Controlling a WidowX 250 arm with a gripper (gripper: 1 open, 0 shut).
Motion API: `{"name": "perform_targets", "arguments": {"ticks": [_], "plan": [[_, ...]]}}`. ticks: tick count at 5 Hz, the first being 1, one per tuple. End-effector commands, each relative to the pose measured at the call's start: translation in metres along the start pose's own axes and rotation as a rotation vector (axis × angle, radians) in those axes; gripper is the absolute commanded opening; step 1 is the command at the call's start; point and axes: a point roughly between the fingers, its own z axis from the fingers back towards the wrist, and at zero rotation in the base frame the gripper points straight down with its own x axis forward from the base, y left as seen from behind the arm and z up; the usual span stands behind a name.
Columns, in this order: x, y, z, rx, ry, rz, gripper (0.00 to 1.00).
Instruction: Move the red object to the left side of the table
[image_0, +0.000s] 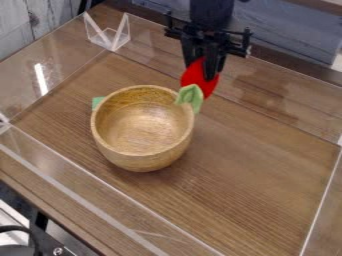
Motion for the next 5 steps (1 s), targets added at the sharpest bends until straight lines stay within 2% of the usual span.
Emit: {"name": "perform_targets", "arguments": {"ticks": [1, 2, 4, 5], "plan": [[0.003, 0.019, 0.043, -0.001, -0.110, -0.016, 0.00], [-0.005, 0.026, 0.043, 0.000, -0.109, -0.030, 0.00], [-0.010, 0.014, 0.037, -0.010, -0.095, -0.083, 0.00], [-0.017, 0.000, 0.033, -0.013, -0.091, -0.073, 0.00]]}}
